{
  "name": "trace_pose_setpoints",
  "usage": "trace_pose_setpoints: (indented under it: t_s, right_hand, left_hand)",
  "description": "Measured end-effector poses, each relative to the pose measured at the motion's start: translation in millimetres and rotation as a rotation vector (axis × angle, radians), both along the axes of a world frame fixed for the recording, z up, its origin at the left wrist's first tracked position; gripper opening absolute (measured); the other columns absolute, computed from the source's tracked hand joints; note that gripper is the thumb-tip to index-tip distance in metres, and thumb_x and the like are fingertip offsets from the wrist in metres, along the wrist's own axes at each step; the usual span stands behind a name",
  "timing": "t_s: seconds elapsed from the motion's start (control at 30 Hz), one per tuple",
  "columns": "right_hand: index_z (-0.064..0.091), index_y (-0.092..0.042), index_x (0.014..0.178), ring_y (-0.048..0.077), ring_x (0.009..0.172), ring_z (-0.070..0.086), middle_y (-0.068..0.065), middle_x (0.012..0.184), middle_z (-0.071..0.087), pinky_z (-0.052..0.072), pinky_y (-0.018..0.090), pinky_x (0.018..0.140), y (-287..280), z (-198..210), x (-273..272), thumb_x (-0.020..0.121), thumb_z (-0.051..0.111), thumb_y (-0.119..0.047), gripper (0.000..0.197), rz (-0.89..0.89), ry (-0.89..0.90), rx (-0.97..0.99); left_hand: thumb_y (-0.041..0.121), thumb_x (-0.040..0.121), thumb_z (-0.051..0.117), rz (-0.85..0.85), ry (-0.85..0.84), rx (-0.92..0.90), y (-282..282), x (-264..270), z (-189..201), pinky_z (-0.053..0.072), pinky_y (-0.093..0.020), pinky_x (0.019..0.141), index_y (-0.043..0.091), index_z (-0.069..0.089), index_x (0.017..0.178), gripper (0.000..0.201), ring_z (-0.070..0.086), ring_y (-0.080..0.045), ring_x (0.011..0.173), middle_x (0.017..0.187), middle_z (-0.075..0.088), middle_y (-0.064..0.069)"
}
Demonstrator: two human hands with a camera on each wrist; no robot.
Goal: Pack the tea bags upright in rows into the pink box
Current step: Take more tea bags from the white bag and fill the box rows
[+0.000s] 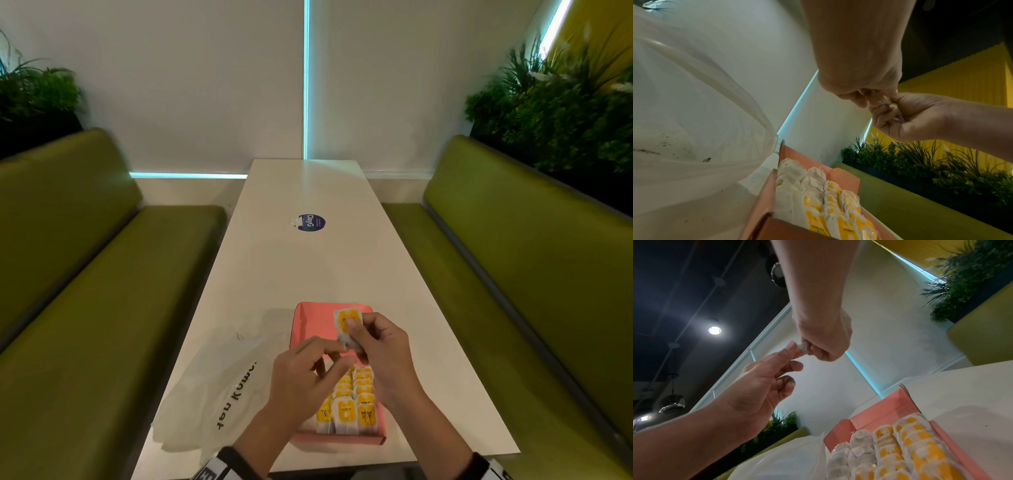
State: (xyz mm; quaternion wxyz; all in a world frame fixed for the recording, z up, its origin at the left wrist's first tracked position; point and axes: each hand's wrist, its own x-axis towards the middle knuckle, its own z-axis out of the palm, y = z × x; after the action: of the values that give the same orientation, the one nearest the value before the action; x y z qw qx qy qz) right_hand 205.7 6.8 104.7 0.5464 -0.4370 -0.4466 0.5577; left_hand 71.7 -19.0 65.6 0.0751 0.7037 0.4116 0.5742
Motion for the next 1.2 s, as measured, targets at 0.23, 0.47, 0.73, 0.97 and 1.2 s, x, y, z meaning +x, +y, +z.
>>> trace_pose_setpoints:
  t_s: [0.23,0.47,0.73,0.97,1.2]
  right_hand:
    - [0.064,-0.001,0.089,0.014,0.058,0.057,0.008,0.069,0.064,0.048,0.022,0.053,3.3,5.1,8.3,0.083,0.062,0.006,0.009,0.168,-0.031,-0.035]
    - [0.064,0.001,0.090,0.015,0.061,0.058,0.012,0.072,0.064,0.049,0.023,0.054,2.2,2.4,5.8,0.083,0.063,0.003,0.008,0.115,-0.049,-0.012]
    - [0.060,-0.006,0.081,0.010,0.057,0.054,0.008,0.072,0.059,0.044,0.023,0.058,3.0,7.2,8.9,0.071,0.067,-0.006,0.012,0.208,0.127,-0.072]
    - [0.061,-0.006,0.082,0.008,0.064,0.058,0.001,0.072,0.066,0.046,0.016,0.059,5.0,1.6,9.7,0.081,0.061,0.006,0.012,0.209,0.045,-0.017]
    - [0.063,-0.006,0.084,0.012,0.071,0.061,0.004,0.076,0.066,0.048,0.016,0.065,3.3,2.3,5.2,0.081,0.064,0.004,0.010,0.185,-0.063,0.023]
  left_hand:
    - [0.029,0.081,0.067,0.116,-0.021,0.069,4.3,-3.3,0.6,0.041,-0.011,0.048,0.027,0.060,0.082,0.008,0.047,0.006,0.051,0.078,0.062,0.014]
    - [0.034,0.087,0.065,0.109,0.106,0.131,6.0,-4.8,-4.8,0.045,-0.018,0.045,0.027,0.061,0.084,0.009,0.050,-0.001,0.049,0.075,0.067,0.010]
    - [0.037,0.080,0.062,-0.135,-0.316,-0.322,-0.2,-7.4,-2.0,0.048,-0.024,0.052,0.029,0.071,0.091,0.016,0.056,-0.007,0.049,0.078,0.071,0.012]
    - [0.040,0.075,0.059,-0.228,-0.653,-0.444,0.7,-14.9,4.0,0.044,-0.019,0.053,0.021,0.075,0.084,0.026,0.052,-0.013,0.050,0.072,0.070,-0.005]
    - [0.049,0.070,0.071,-0.172,-0.465,-0.493,4.7,-11.9,-0.7,0.051,-0.048,0.068,0.028,0.075,0.088,0.028,0.061,-0.034,0.070,0.080,0.072,-0.010]
